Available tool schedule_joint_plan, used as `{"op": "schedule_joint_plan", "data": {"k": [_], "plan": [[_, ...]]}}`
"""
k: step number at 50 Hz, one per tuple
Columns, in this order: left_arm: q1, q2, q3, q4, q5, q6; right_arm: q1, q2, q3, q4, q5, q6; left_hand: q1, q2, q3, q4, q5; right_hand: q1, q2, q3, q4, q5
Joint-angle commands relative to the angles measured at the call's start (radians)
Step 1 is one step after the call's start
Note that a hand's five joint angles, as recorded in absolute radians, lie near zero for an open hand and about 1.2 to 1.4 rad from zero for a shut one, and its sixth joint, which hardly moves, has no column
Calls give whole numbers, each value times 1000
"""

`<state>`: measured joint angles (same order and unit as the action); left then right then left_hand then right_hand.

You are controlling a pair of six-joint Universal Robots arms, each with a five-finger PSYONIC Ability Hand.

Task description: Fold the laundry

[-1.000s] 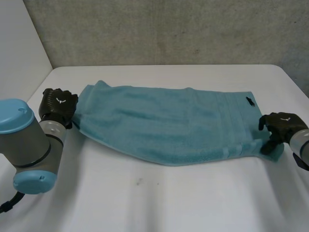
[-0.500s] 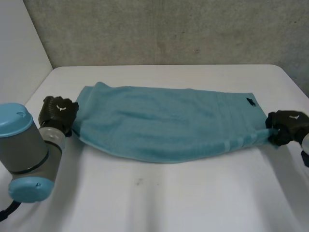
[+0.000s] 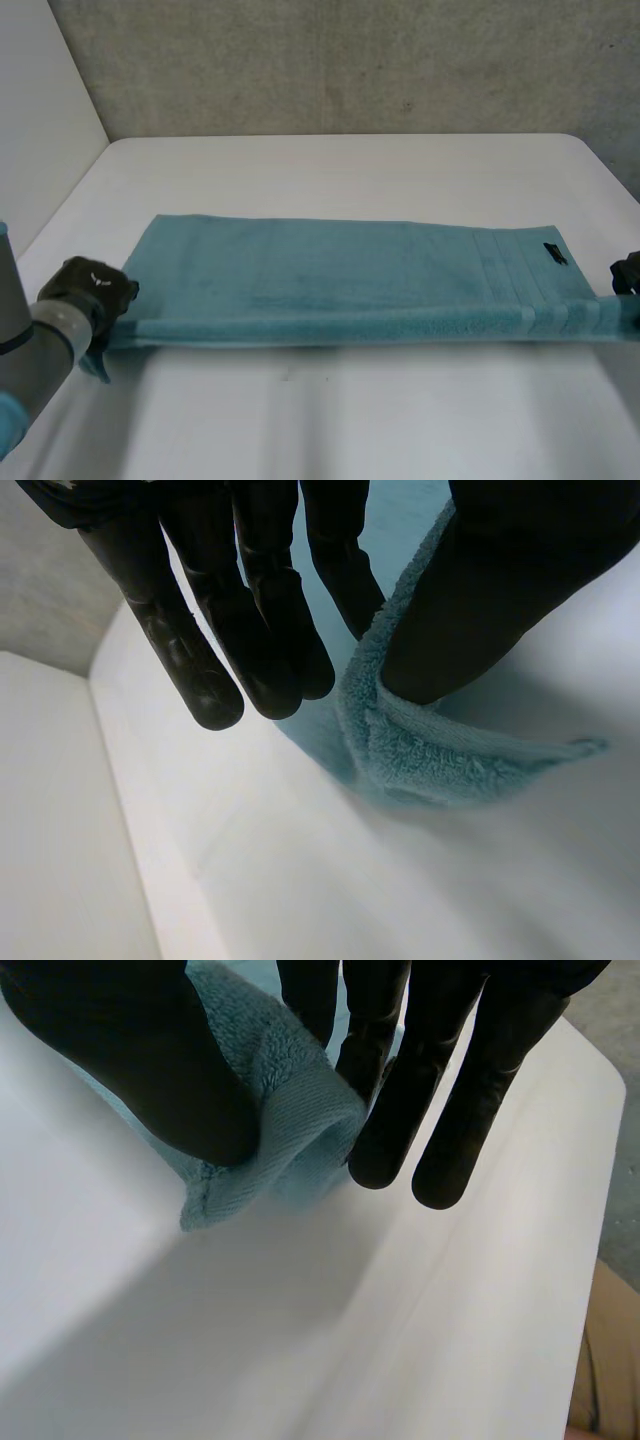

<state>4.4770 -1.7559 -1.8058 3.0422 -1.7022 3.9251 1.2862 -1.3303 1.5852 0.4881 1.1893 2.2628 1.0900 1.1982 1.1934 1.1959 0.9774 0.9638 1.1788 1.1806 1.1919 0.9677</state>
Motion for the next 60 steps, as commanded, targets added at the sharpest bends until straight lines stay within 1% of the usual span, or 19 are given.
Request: {"op": "schedule_joint_plan", "data": {"k": [1,3,9,14,20,29,30,31,32,33,37,39,40,42,45,47,53,57,60], "plan": [[-7,-169,151,187,1,26,45,151,-99,-138,7,150,306,198,203,200,244,432,217,216,204,254],[-10,-268,242,256,3,58,97,207,-161,-187,30,217,306,198,203,200,244,432,217,216,204,254],[-27,-421,402,303,10,111,168,309,-261,-257,98,291,306,198,203,200,244,432,217,216,204,254],[-33,-577,589,366,84,114,228,417,-379,-373,193,331,306,198,203,200,244,432,217,216,204,254],[-38,-681,696,463,118,123,285,483,-470,-482,275,340,306,198,203,200,244,432,217,216,204,254],[-38,-757,757,501,136,125,325,583,-574,-523,305,337,306,198,203,200,244,432,217,216,204,254],[-36,-763,753,510,156,125,335,600,-586,-523,315,337,306,198,203,200,244,259,44,42,31,81],[-36,-763,753,511,156,125,335,600,-587,-523,316,337,306,198,203,200,244,257,42,41,29,79],[-38,-763,741,526,177,125,349,608,-590,-523,337,339,-86,-194,-189,-192,-148,-414,-629,-631,-642,-592],[-39,-760,721,544,199,128,360,611,-590,-523,358,337,-808,-916,-911,-913,-869,-789,-1004,-1006,-1017,-968],[-53,-735,669,627,231,142,374,603,-583,-525,383,343,-915,-1024,-1019,-1021,-977,-789,-1004,-1006,-1017,-968],[-62,-683,620,755,236,143,378,544,-562,-531,388,351,-915,-1024,-1019,-1021,-977,-789,-1004,-1006,-1017,-968],[-62,-683,620,756,236,143,378,543,-562,-531,388,351,-915,-1024,-1019,-1021,-977,-789,-1004,-1006,-1017,-968],[-64,-630,564,886,231,138,375,446,-513,-539,386,371,-915,-1024,-1019,-1021,-977,-789,-1004,-1006,-1017,-968],[-64,-603,540,937,223,137,374,401,-487,-546,385,383,-915,-1024,-1019,-1021,-977,-789,-1004,-1006,-1017,-968],[-64,-548,502,1000,216,137,371,317,-433,-560,372,399,-915,-1024,-1019,-1021,-977,-789,-1004,-1006,-1017,-968],[-62,-467,442,992,211,134,363,204,-360,-556,322,403,-915,-1024,-1019,-1021,-977,-789,-1004,-1006,-1017,-968],[-45,-386,355,927,217,120,363,155,-315,-508,247,393,-915,-1024,-1019,-1021,-977,-789,-1004,-1006,-1017,-968],[-29,-349,319,851,217,94,361,155,-317,-421,192,394,-900,-1008,-1004,-1006,-962,-662,-877,-879,-890,-841]]}}
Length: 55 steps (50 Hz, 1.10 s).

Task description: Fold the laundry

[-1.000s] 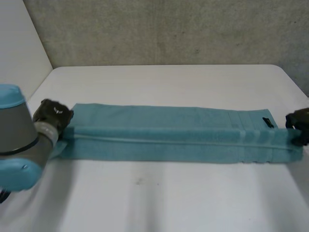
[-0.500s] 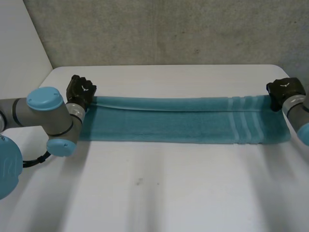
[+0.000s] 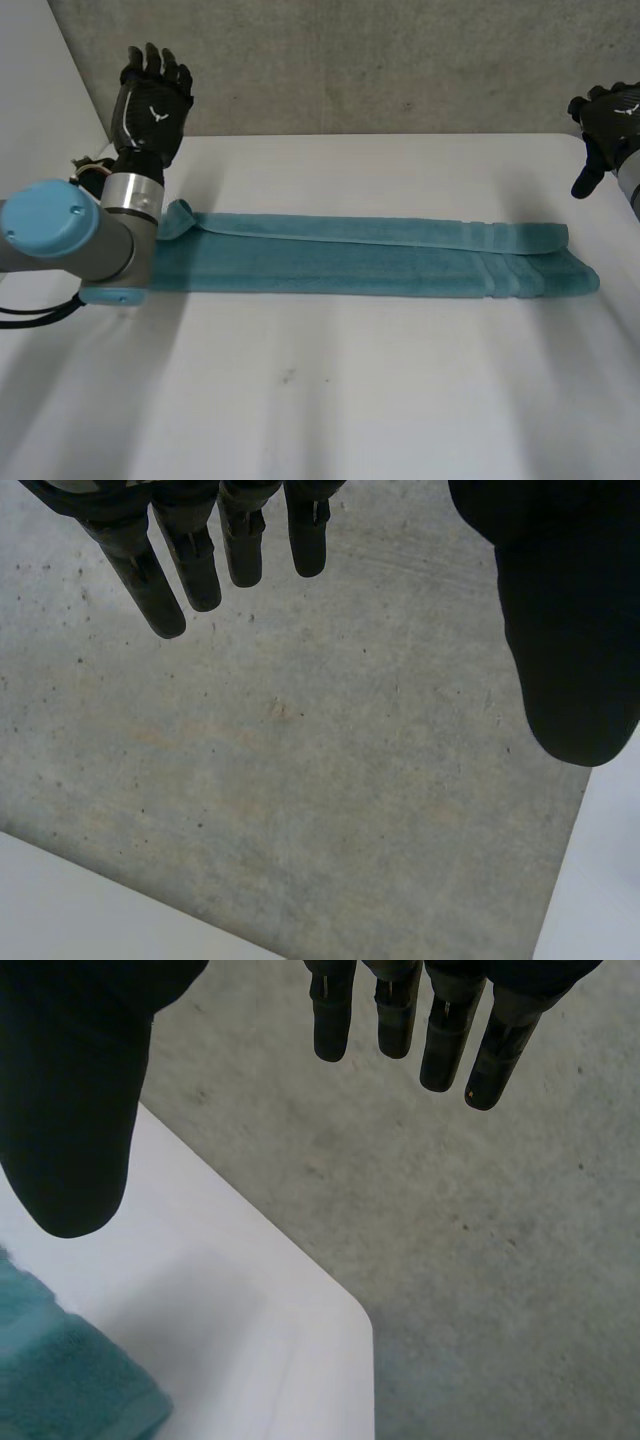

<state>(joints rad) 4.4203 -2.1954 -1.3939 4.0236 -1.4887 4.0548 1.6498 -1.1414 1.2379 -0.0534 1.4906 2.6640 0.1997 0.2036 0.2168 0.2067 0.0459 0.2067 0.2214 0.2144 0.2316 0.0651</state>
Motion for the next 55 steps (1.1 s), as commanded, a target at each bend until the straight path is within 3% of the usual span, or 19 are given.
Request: {"op": "schedule_joint_plan", "data": {"k": [1,7,9,17,26,33,36,37,38,39,40,41,42,49,55], "plan": [[28,91,-93,-130,4,-36,-2,-34,31,121,-110,-7,-10,-14,-27,-17,-30,96,81,88,71,63],[85,112,-97,-377,13,-152,-48,-14,14,268,-187,-6,125,121,108,118,105,483,468,475,458,450],[108,99,-64,-515,30,-224,-59,50,-11,314,-216,-7,274,270,257,267,253,693,679,686,668,660],[148,-26,84,-751,110,-298,-80,236,-142,385,-239,-7,469,465,452,462,448,1035,1020,1027,1010,1002],[149,-131,202,-782,125,-297,-82,414,-305,392,-224,0,460,456,443,453,439,1135,1120,1127,1110,1102],[149,-185,271,-791,125,-293,-76,472,-370,420,-213,4,460,456,443,453,439,1161,1147,1154,1136,1128],[149,-204,292,-790,125,-295,-73,500,-397,426,-199,4,451,447,434,444,431,1135,1120,1127,1110,1102],[149,-213,306,-790,123,-295,-71,517,-414,426,-188,2,434,430,417,427,413,1071,1056,1063,1046,1038],[149,-222,320,-790,123,-295,-71,528,-434,426,-175,2,413,409,396,406,393,835,820,827,810,802],[149,-222,320,-790,123,-295,-71,528,-434,426,-174,2,413,409,396,406,392,832,818,825,808,800],[149,-231,331,-790,123,-293,-71,538,-455,426,-156,4,393,389,376,386,372,370,356,363,345,337],[149,-231,331,-790,123,-293,-71,539,-456,426,-156,4,392,389,375,386,372,366,351,358,341,333],[149,-239,341,-790,122,-293,-71,545,-478,426,-135,7,355,351,338,348,334,-32,-47,-40,-57,-65],[149,-257,420,-788,105,-293,-71,529,-515,321,-85,97,-6,-10,-23,-13,-27,-32,-47,-40,-57,-65],[149,-257,444,-782,27,-292,-73,457,-468,274,-90,148,-16,-19,-33,-23,-36,-32,-47,-40,-57,-65]]}}
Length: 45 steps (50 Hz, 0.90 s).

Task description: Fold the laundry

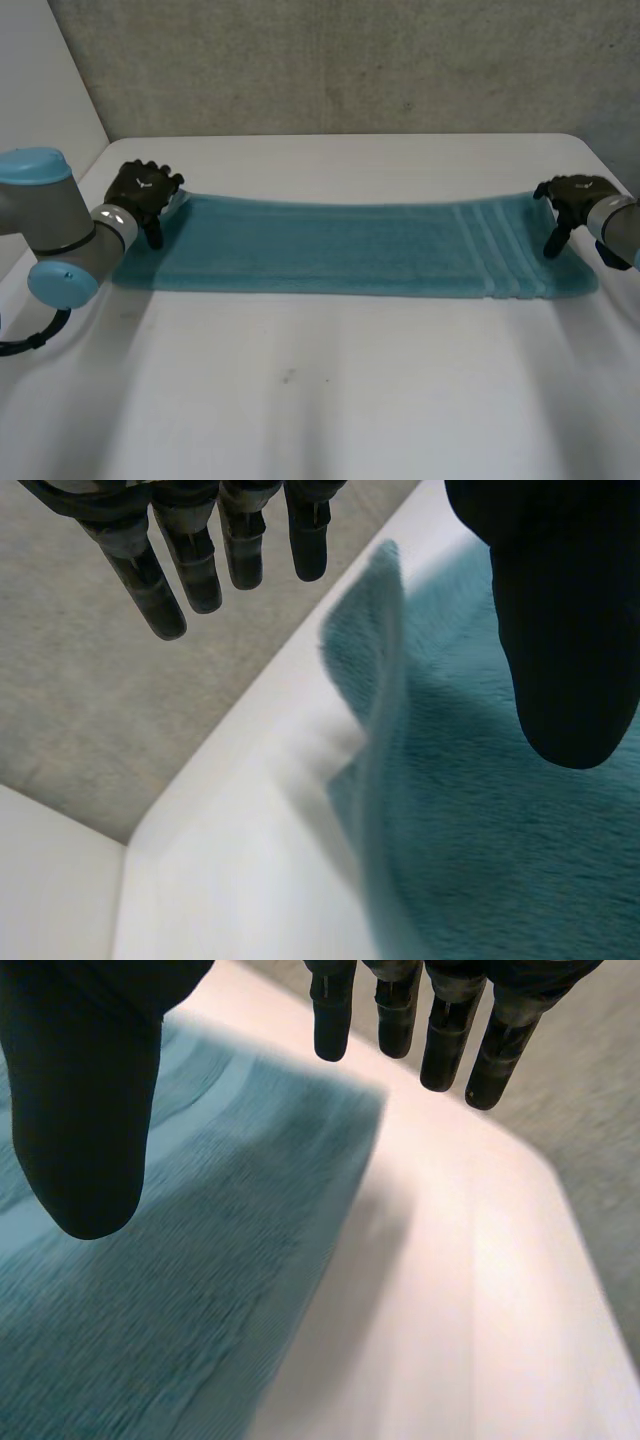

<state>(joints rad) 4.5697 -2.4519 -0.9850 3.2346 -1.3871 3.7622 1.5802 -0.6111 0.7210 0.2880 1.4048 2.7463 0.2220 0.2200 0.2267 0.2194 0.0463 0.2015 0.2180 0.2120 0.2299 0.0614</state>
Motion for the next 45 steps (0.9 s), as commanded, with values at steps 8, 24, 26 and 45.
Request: {"op": "schedule_joint_plan", "data": {"k": [8,24,26,45], "plan": [[0,19,-16,11,-78,7,-11,-99,164,-67,-9,59,-38,-36,-43,-35,-37,-27,-44,-37,-55,-61],[12,151,-196,85,-72,19,-78,-392,586,-153,-153,16,85,87,81,88,87,-27,-44,-37,-55,-61],[11,143,-195,88,-46,19,-85,-414,635,-174,-153,1,396,398,391,398,397,-27,-44,-37,-55,-61],[26,-10,-6,-50,91,-156,-77,-412,672,-191,-155,-2,502,504,498,505,504,-27,-44,-37,-55,-61]]}}
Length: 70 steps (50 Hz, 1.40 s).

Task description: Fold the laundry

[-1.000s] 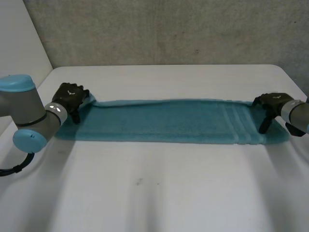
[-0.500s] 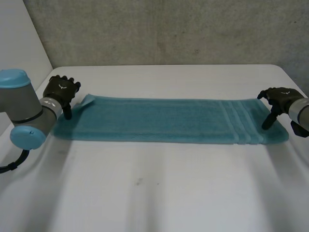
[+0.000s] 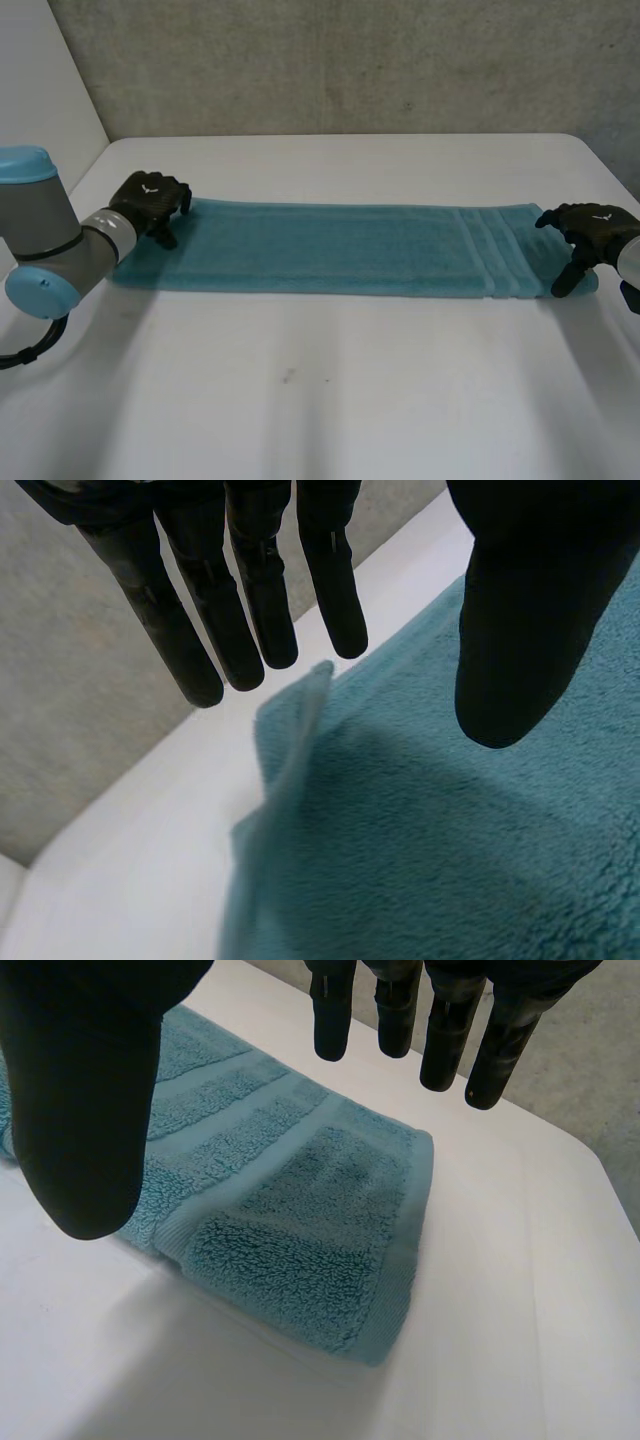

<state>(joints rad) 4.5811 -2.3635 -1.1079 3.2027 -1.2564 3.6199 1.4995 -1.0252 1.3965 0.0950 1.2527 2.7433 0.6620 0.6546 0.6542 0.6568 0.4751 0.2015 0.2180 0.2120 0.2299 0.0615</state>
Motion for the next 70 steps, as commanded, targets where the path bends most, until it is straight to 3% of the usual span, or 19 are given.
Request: {"op": "schedule_joint_plan", "data": {"k": [1,9,11,12,13,16,26,36,44,46,56,65,66,67,70], "plan": [[15,-99,117,-18,-40,-14,4,2,-4,2,-2,1,62,70,70,68,75,-27,-44,-37,-55,-62],[55,-203,241,-21,-109,36,2,2,-4,2,1,1,1,8,8,6,13,-27,-44,-37,-55,-62],[58,-206,235,-21,-138,71,2,2,-4,2,1,1,-343,-336,-336,-338,-331,-27,-44,-37,-55,-62],[58,-206,235,-21,-138,71,2,2,-4,2,1,1,-346,-338,-338,-340,-333,-27,-44,-37,-55,-62],[56,-203,220,-17,-164,86,2,0,-4,2,2,1,-487,-480,-480,-482,-475,-27,-44,-37,-55,-62],[56,-163,168,-1,-202,112,2,0,-2,2,2,1,-487,-480,-480,-482,-475,-27,-44,-37,-55,-62],[33,35,-42,146,-210,118,1,0,4,2,-2,1,-487,-480,-480,-482,-475,-27,-44,-37,-55,-62],[-33,182,-196,148,-215,117,-4,0,26,-6,-15,-13,-487,-480,-480,-482,-475,-27,-44,-37,-55,-62],[-71,271,-325,148,-221,112,-4,11,36,-38,-47,-94,-484,-476,-476,-478,-471,83,67,73,55,49],[-86,305,-363,149,-221,108,-5,29,24,-43,-45,-117,-484,-476,-476,-478,-471,211,195,201,183,177],[-122,359,-434,161,-221,106,-27,91,-2,-84,-36,-151,-484,-476,-476,-478,-471,406,389,395,377,371],[-128,360,-438,169,-221,106,-39,152,-39,-94,-29,-191,-484,-476,-476,-478,-471,444,428,434,416,410],[-128,360,-437,171,-221,106,-44,157,-45,-94,-27,-194,-484,-476,-476,-478,-471,688,672,678,660,654],[-126,360,-437,174,-221,106,-51,160,-51,-95,-21,-194,-484,-476,-476,-478,-471,1130,1113,1119,1101,1095],[-125,362,-437,174,-221,106,-68,160,-69,-101,10,-195,-484,-476,-476,-478,-471,1195,1178,1184,1166,1160]]}}
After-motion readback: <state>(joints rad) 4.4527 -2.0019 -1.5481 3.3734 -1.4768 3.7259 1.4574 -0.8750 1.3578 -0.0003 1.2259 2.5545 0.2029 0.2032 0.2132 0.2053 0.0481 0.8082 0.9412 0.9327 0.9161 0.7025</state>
